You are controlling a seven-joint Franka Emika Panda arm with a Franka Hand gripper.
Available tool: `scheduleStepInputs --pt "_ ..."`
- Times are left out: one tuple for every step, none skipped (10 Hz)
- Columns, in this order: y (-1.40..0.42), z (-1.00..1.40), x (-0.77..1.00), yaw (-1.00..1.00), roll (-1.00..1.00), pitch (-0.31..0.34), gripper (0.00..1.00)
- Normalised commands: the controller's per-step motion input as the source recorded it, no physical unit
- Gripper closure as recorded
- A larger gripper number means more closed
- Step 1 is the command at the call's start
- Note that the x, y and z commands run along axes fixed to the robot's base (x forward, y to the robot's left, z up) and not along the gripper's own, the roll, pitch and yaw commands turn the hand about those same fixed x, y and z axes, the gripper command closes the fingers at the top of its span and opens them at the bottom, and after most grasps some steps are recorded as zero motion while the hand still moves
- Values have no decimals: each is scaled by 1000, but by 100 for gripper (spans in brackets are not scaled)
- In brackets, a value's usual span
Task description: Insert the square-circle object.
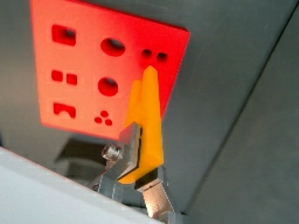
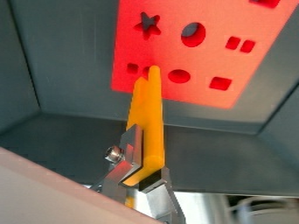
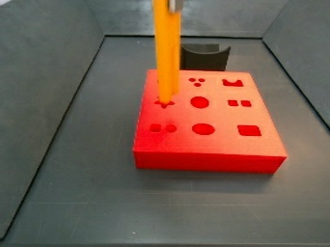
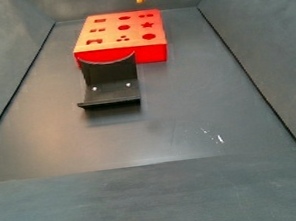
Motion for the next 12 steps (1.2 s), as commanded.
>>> scheduleStepInputs --pt "0 -446 0 -1000 13 0 100" --pt "0 -311 0 -1000 70 0 100" --pt "-3 -234 -51 -1000 124 19 100" --pt "-160 0 0 -934 106 30 100" --pt "-346 103 120 -780 37 -21 100" --pt "-343 140 103 -806 30 0 100" --pt "-331 0 137 -800 111 -46 100" --pt "-214 -89 63 -680 414 -37 100" --pt "-43 0 0 -626 500 0 100" --pt "0 0 -37 -651 491 0 100" --pt "-71 106 0 -626 439 14 100" --pt "-174 -51 314 -443 106 56 100"
